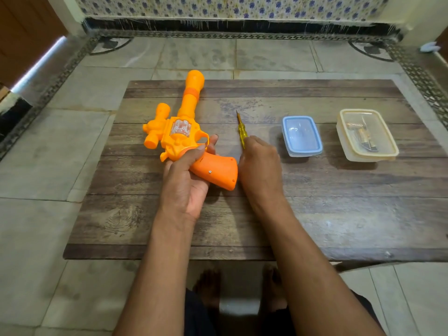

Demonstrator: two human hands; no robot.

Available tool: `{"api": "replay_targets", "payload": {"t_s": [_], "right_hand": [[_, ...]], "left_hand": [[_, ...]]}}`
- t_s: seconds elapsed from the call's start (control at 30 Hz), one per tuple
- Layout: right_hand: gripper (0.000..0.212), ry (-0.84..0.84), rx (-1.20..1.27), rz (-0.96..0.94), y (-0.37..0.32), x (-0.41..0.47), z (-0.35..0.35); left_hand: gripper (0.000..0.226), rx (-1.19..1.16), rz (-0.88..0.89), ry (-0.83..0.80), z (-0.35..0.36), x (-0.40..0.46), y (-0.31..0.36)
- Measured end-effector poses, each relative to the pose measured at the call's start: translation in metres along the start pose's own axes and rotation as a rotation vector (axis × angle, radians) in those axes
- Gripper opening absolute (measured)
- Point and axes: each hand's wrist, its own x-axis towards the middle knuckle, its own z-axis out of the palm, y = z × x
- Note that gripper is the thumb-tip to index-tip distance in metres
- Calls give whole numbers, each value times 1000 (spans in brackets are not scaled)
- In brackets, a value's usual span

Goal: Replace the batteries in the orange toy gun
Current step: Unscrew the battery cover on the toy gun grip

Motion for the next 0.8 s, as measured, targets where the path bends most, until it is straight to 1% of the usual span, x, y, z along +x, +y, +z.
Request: {"api": "replay_targets", "payload": {"t_s": [0.1,0.17,0.23,0.27,0.3,0.4,0.47,0.53,0.63,0.73,0.8], "right_hand": [[19,35,22,-6,1,-1,-11],[25,105,56,-11,-1,-1,-20],[21,206,134,7,-4,-2,-28],[16,227,210,15,-7,-4,-32],[14,209,297,42,-10,-6,-35],[31,25,545,250,-18,-13,-36],[39,-66,715,412,-21,-17,-30],[42,-137,886,537,-28,-20,-27],[38,-197,1137,684,-33,-22,-28],[32,-239,1377,940,-33,-24,-28],[28,-244,1486,1081,-36,-24,-29]], "left_hand": [[56,6,7,3,0,1,1],[56,5,24,13,1,0,2],[56,-6,41,2,2,0,2],[56,-8,49,-17,2,-1,3],[54,2,54,-42,2,0,4],[44,76,64,-117,2,-1,5],[46,154,79,-155,5,-3,3],[51,233,119,-201,11,-6,2],[57,440,232,-230,23,-9,-5],[65,752,389,-200,28,-10,-15],[72,913,484,-159,28,-11,-20]]}}
